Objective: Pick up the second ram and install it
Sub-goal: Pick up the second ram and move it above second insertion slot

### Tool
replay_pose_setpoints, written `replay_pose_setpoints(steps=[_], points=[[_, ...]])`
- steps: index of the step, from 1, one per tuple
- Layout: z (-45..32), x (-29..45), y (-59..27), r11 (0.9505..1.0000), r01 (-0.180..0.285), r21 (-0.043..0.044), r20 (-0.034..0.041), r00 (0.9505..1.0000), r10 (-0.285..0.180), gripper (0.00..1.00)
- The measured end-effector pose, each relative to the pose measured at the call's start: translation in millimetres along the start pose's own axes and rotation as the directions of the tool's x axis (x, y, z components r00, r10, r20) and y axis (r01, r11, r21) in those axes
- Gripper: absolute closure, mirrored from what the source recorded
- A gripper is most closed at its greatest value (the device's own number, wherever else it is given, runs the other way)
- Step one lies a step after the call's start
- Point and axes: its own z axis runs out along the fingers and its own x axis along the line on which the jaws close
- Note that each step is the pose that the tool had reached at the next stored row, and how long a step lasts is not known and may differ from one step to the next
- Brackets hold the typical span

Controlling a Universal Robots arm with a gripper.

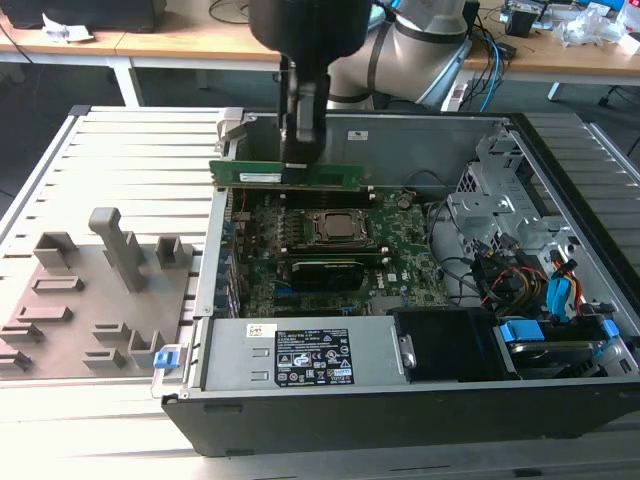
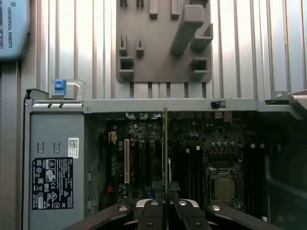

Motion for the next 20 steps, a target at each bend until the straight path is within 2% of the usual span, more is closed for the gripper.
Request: replay_pose_setpoints(steps=[7,8,10,12,13,14,15,16,20], points=[[-1.4,-0.7,-22.6,1.0000,0.000,-0.0019,0.0000,1.0000,0.000,0.86],[-1.8,-1.0,-29.6,1.0000,0.000,-0.0026,-0.0001,1.0000,0.000,0.86],[-2.0,-1.6,-34.0,1.0000,0.000,-0.0030,0.0007,1.0000,0.000,0.86],[-1.5,-2.1,-35.6,1.0000,0.001,-0.0033,0.0163,0.9999,-0.001,0.86],[0.3,-3.9,-37.7,1.0000,0.001,-0.0036,0.0293,0.9996,-0.001,0.86],[1.8,-5.2,-38.7,1.0000,0.002,-0.0037,0.0328,0.9995,-0.002,0.86],[4.6,-9.9,-44.3,1.0000,0.002,-0.0047,0.0331,0.9995,-0.001,0.86],[7.2,-18.5,-54.8,1.0000,0.002,-0.0065,0.0331,0.9995,-0.001,0.86],[10.6,-28.5,-72.1,0.9999,0.002,-0.0099,0.0331,0.9995,-0.001,0.86]])
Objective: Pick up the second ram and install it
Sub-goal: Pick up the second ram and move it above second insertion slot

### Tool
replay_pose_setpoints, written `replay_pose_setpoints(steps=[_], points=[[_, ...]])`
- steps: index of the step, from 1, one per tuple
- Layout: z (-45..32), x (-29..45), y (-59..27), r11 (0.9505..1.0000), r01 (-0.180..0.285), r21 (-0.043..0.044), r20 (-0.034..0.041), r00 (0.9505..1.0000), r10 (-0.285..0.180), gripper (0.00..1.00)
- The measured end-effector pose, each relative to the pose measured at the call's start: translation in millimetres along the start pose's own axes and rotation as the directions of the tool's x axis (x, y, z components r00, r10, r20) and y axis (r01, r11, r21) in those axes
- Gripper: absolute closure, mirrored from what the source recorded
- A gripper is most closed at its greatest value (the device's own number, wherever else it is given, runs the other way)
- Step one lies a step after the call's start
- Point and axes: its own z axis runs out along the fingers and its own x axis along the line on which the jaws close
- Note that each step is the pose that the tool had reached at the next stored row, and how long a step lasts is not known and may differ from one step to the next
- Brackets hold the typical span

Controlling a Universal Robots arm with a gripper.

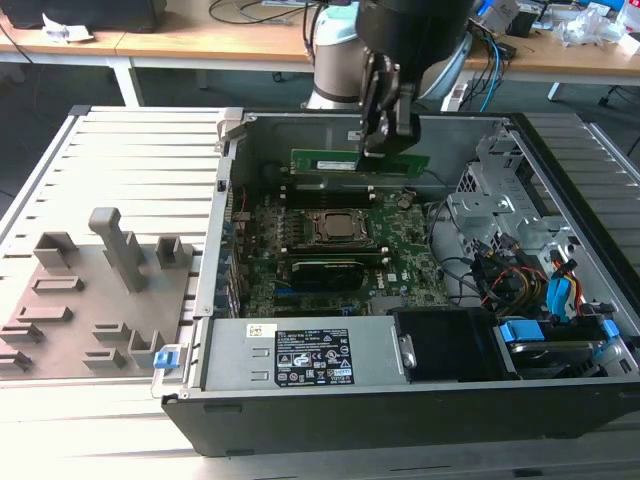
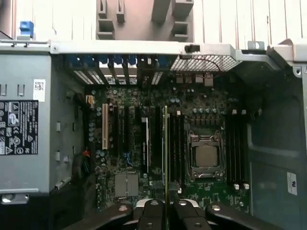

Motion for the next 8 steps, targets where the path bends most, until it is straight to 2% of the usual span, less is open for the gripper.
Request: replay_pose_setpoints(steps=[2,3,8], points=[[0.9,-2.2,-7.3,1.0000,0.000,-0.0014,-0.0002,1.0000,0.000,0.86],[1.7,-4.2,-15.1,1.0000,0.000,-0.0025,-0.0002,1.0000,0.000,0.86],[3.7,-8.5,-30.3,1.0000,0.000,-0.0043,-0.0001,1.0000,0.000,0.86]])
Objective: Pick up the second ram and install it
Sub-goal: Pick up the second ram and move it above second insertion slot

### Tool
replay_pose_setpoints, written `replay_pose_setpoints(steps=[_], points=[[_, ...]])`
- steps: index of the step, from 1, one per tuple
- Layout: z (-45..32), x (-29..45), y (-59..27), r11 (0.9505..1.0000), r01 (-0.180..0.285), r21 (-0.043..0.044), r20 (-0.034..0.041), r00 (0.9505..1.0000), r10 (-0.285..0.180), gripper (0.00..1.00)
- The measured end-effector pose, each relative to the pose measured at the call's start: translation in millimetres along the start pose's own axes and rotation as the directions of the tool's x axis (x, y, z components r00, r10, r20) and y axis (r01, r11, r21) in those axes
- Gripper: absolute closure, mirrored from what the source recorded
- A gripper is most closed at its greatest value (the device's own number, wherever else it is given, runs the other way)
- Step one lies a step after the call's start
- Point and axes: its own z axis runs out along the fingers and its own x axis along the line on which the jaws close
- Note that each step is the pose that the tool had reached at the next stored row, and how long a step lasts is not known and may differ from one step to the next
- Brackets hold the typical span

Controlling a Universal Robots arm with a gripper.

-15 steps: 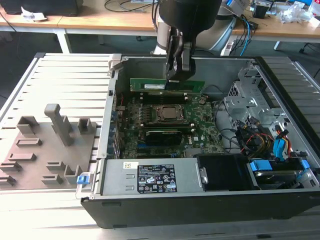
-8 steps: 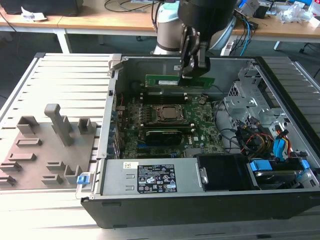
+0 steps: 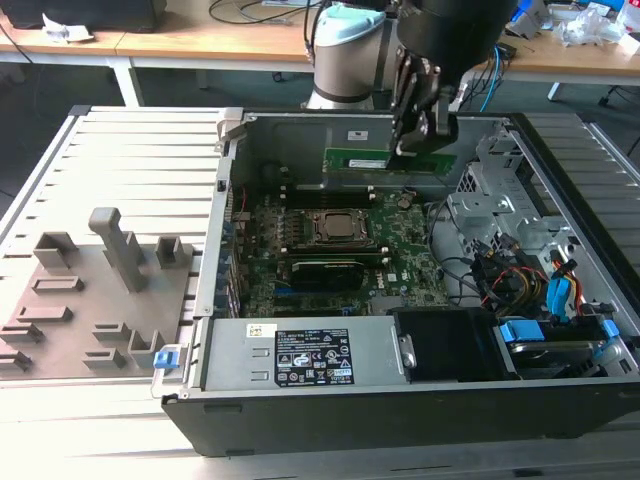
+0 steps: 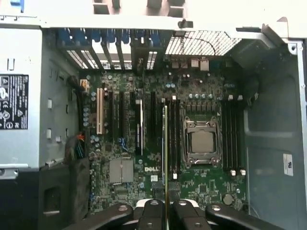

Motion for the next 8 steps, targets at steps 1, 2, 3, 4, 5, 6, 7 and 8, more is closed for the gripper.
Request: replay_pose_setpoints(steps=[1,2,3,4,5,6,7,8], points=[[0.2,-0.6,-2.3,1.0000,0.000,-0.0002,-0.0002,1.0000,0.000,0.86],[0.5,-1.2,-4.6,1.0000,0.000,-0.0004,-0.0001,1.0000,0.000,0.86],[2.2,-3.7,-16.2,1.0000,0.000,-0.0021,-0.0003,1.0000,0.000,0.86],[6.4,-8.2,-33.1,1.0000,-0.001,-0.0060,-0.0001,1.0000,0.001,0.86],[9.1,-10.8,-40.1,1.0000,-0.001,-0.0076,-0.0003,1.0000,0.001,0.86],[12.1,-11.1,-39.4,1.0000,-0.001,-0.0076,0.0005,1.0000,0.001,0.86],[14.6,-11.1,-32.3,1.0000,0.000,-0.0076,0.0009,1.0000,0.000,0.86],[16.0,-11.2,-26.5,1.0000,-0.001,-0.0072,0.0009,1.0000,0.001,0.86]])
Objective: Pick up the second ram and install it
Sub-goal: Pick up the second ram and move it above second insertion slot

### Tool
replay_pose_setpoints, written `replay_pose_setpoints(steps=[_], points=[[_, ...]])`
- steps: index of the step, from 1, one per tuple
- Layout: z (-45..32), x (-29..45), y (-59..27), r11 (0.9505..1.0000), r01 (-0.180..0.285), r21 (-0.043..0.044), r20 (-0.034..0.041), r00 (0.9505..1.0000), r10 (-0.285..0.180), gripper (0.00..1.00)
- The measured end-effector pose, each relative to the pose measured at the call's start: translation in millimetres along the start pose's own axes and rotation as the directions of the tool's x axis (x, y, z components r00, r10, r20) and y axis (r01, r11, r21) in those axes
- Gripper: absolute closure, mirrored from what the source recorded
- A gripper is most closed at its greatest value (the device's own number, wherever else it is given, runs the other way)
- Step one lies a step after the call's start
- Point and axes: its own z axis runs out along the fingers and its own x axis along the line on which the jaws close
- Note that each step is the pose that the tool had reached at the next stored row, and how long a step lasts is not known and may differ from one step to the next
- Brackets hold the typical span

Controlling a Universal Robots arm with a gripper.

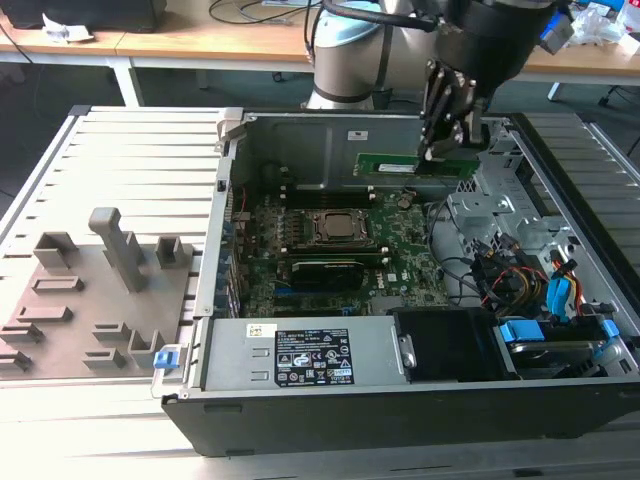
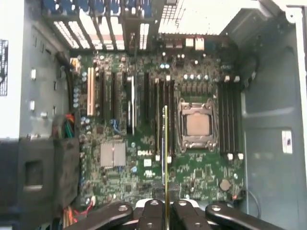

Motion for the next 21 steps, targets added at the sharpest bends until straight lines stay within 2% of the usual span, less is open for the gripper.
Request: replay_pose_setpoints(steps=[1,3,4,9,12,15,21], points=[[1.1,-0.2,4.6,1.0000,0.000,0.0003,0.0000,1.0000,0.000,0.86],[6.4,-0.5,21.0,1.0000,0.000,0.0014,0.0001,1.0000,0.000,0.86],[9.8,-0.6,25.2,1.0000,0.000,0.0014,0.0001,1.0000,0.000,0.86],[20.3,-2.3,25.6,1.0000,0.000,0.0014,0.0001,1.0000,0.000,0.86],[30.8,-3.1,24.6,1.0000,0.000,0.0013,-0.0001,1.0000,0.000,0.86],[36.7,-2.9,24.1,1.0000,0.000,0.0014,0.0002,1.0000,0.000,0.86],[38.3,-2.8,23.9,1.0000,0.000,0.0013,0.0000,1.0000,0.000,0.86]])
